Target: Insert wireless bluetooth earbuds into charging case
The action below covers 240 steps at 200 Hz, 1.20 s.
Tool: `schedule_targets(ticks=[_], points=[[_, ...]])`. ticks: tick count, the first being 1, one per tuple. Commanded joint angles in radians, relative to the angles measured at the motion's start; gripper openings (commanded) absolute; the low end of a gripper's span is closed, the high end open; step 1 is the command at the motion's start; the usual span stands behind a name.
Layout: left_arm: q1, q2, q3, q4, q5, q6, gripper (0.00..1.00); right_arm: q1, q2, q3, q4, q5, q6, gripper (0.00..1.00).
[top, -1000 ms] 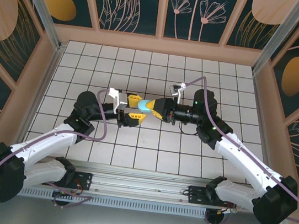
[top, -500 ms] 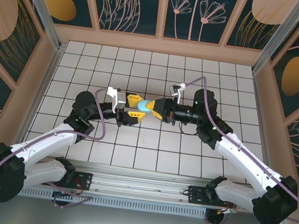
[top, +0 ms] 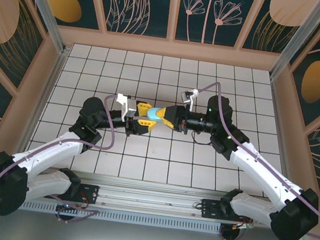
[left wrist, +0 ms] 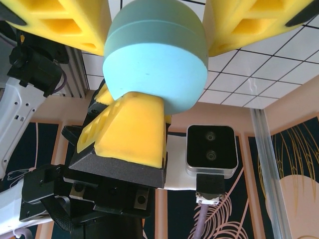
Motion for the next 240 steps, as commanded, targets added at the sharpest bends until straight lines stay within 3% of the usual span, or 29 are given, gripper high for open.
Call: schedule_targets(ticks=[1,46,83,117,155,175,214,240], points=[[0.003,-0.018,0.013,0.051,0.017,-0.018,0.5,-0.007,-0.001,0.002,0.037,-0.027,-0.01,0.09],[0.003,-0.017,0.01,0.053,0.012,-0.021,0.57,-0.007,-0.001,0.002,0.036,-0.03,-0.012,0.08],[0.004,-0.008,0.011,0.06,0.015,-0.026,0.51,-0.006,0.0,0.001,0.038,-0.033,-0.012,0.08],[0.003,0.001,0.013,0.079,0.016,-0.04,0.56,-0.007,0.006,0.004,0.037,-0.035,-0.013,0.08],[0.003,0.014,0.028,0.033,0.027,-0.011,0.47,-0.007,0.011,0.011,0.042,-0.041,-0.013,0.08],[0.004,0.015,0.032,0.019,0.027,0.0,0.47,-0.007,0.012,0.014,0.048,-0.041,-0.01,0.08],[0.003,0.018,0.033,0.017,0.022,0.005,0.56,-0.007,0.017,0.022,0.045,-0.045,-0.013,0.08],[0.003,0.022,0.036,0.017,0.027,0.005,0.45,-0.007,0.014,0.019,0.044,-0.045,-0.013,0.08]])
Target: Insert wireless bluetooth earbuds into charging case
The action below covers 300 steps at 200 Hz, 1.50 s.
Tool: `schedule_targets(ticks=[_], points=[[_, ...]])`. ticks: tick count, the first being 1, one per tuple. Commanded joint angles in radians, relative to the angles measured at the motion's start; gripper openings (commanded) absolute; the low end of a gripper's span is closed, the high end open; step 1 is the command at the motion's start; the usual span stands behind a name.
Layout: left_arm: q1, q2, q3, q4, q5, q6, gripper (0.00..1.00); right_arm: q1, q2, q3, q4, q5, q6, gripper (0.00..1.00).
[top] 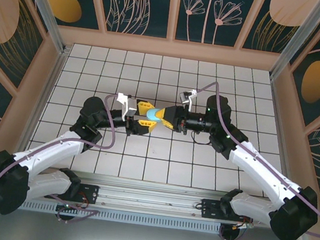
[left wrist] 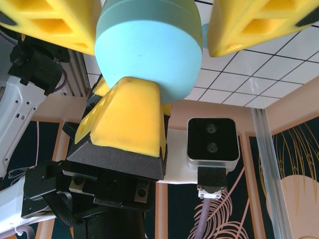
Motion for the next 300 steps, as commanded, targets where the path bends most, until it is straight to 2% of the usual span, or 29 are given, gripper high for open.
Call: schedule_targets(ticks=[1,24,45,57,74,91,124,149,174,213,247,300], points=[[0.003,0.008,0.031,0.006,0.023,0.014,0.45,-0.007,-0.002,0.018,0.043,-0.022,-0.012,0.08],[0.003,0.006,0.034,0.004,0.028,0.013,0.32,-0.007,-0.007,0.018,0.043,-0.019,-0.011,0.08],[0.003,0.001,0.031,0.001,0.026,0.018,0.3,-0.008,-0.015,0.019,0.041,-0.012,-0.014,0.1],[0.003,-0.002,0.032,-0.004,0.023,0.022,0.29,-0.008,-0.022,0.022,0.021,0.002,-0.026,0.22],[0.004,-0.005,0.038,-0.021,0.02,0.023,0.28,-0.023,-0.046,0.045,-0.048,0.056,-0.079,0.5],[0.003,-0.013,0.054,-0.057,0.017,0.03,0.27,-0.052,-0.097,0.075,-0.128,0.127,-0.159,0.59],[0.005,-0.043,0.084,-0.186,-0.008,0.084,0.25,-0.045,-0.201,0.14,-0.385,0.41,-0.446,0.58],[0.004,-0.057,0.087,-0.233,-0.012,0.09,0.25,0.005,-0.242,0.116,-0.429,0.514,-0.598,0.61],[0.004,-0.055,0.095,-0.261,0.0,0.083,0.25,0.097,-0.205,0.123,-0.455,0.568,-0.687,0.61],[0.004,-0.056,0.093,-0.267,0.007,0.073,0.25,0.233,-0.062,0.221,-0.559,0.631,-0.842,0.64],[0.004,-0.062,0.087,-0.267,0.01,0.07,0.25,0.254,0.015,0.274,-0.588,0.644,-0.878,0.66],[0.005,-0.074,0.074,-0.266,0.014,0.071,0.25,0.252,0.006,0.28,-0.551,0.7,-0.887,0.65]])
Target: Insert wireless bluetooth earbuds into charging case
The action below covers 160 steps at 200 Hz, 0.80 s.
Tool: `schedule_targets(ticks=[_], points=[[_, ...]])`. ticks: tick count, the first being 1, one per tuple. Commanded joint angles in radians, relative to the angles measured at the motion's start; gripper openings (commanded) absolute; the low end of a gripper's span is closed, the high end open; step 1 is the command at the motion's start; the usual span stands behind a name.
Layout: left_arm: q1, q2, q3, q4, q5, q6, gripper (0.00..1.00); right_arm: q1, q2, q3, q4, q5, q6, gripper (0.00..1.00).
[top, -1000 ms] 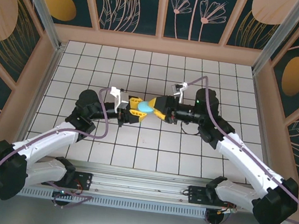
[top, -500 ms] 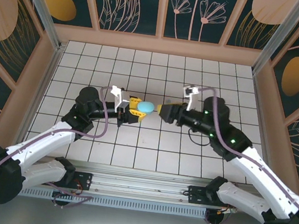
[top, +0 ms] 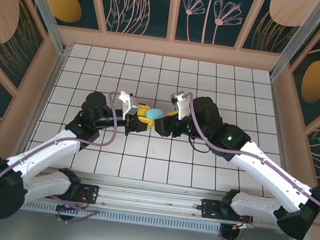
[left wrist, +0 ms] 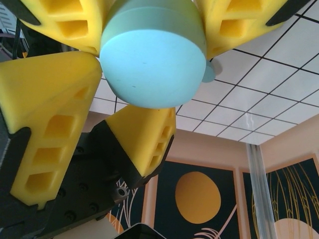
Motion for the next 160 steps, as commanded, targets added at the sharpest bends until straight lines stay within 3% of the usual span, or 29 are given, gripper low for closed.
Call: schedule_targets(ticks=[1,45,160], points=[[-0.01,-0.03,0.009,0.035,0.042,0.004,0.25,0.007,0.006,0.026,0.011,0.058,-0.03,0.65],[-0.01,-0.033,0.014,0.035,0.057,-0.006,0.25,0.004,-0.004,0.02,0.037,0.114,-0.006,0.65],[-0.01,-0.039,0.007,0.056,0.08,-0.032,0.24,-0.116,0.044,0.083,0.064,-0.028,-0.018,0.64]])
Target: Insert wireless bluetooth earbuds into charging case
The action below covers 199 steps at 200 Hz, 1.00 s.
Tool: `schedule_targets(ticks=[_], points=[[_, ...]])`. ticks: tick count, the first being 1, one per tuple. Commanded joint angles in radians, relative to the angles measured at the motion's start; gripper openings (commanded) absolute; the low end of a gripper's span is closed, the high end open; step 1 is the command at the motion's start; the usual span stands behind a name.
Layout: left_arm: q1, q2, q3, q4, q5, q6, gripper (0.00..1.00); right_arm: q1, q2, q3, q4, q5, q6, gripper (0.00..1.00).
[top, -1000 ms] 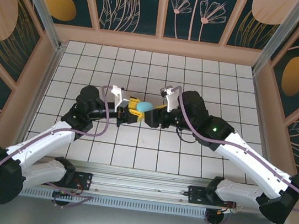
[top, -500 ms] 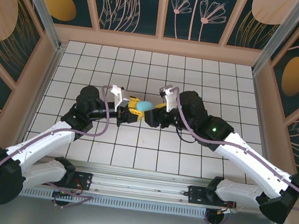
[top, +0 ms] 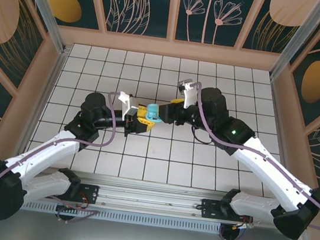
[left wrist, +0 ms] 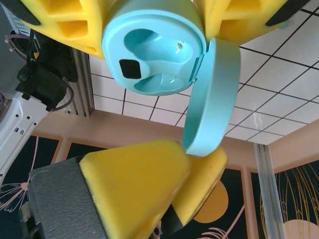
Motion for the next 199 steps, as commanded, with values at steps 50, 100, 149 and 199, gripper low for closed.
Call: schedule_targets(ticks=[50,100,149,199], points=[[-0.008,-0.022,-0.008,0.061,0.017,-0.007,0.24,-0.048,0.016,0.008,-0.004,-0.108,0.023,0.64],[-0.008,-0.023,-0.02,0.072,-0.019,-0.014,0.25,-0.063,-0.023,0.004,-0.014,-0.17,0.061,0.64],[-0.007,-0.016,-0.014,0.076,-0.025,-0.021,0.25,-0.063,-0.054,-0.032,-0.006,-0.2,0.072,0.64],[-0.007,-0.011,-0.004,0.069,-0.02,-0.028,0.24,-0.046,-0.072,-0.056,-0.036,-0.217,-0.021,0.64]])
